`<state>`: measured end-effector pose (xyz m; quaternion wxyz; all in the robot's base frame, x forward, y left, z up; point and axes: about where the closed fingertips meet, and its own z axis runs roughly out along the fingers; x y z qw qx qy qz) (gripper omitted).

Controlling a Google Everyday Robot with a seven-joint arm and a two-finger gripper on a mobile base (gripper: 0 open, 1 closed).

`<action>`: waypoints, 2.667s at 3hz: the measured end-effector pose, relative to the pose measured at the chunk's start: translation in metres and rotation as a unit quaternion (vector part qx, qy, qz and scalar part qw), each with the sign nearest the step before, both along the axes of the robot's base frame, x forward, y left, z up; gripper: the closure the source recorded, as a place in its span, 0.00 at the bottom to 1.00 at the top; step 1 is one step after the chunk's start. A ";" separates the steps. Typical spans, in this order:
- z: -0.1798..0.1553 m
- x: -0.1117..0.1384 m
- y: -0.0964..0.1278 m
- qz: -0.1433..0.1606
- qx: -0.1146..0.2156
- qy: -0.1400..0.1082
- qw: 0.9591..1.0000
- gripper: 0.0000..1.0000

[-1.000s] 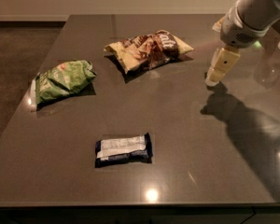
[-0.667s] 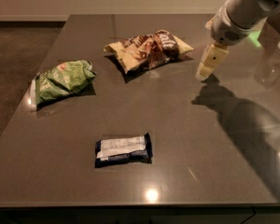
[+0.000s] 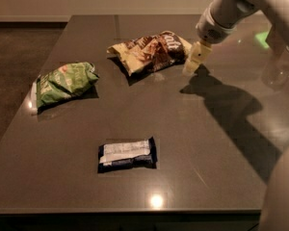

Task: Move brown chip bag near rxbar blueberry

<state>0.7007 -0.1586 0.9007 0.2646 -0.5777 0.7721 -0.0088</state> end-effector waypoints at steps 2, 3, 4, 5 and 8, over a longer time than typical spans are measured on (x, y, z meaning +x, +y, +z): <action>-0.016 0.048 0.017 -0.020 -0.007 0.006 1.000 0.00; -0.030 0.061 0.020 -0.028 -0.016 0.016 0.999 0.00; -0.036 0.069 0.023 -0.032 -0.016 0.024 0.999 0.15; -0.031 0.071 0.027 -0.029 -0.003 0.026 0.999 0.38; -0.013 0.041 0.011 -0.020 0.052 0.046 0.997 1.00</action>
Offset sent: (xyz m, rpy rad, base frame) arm 0.0802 0.0156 -0.0176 -0.0344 0.0143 -0.0819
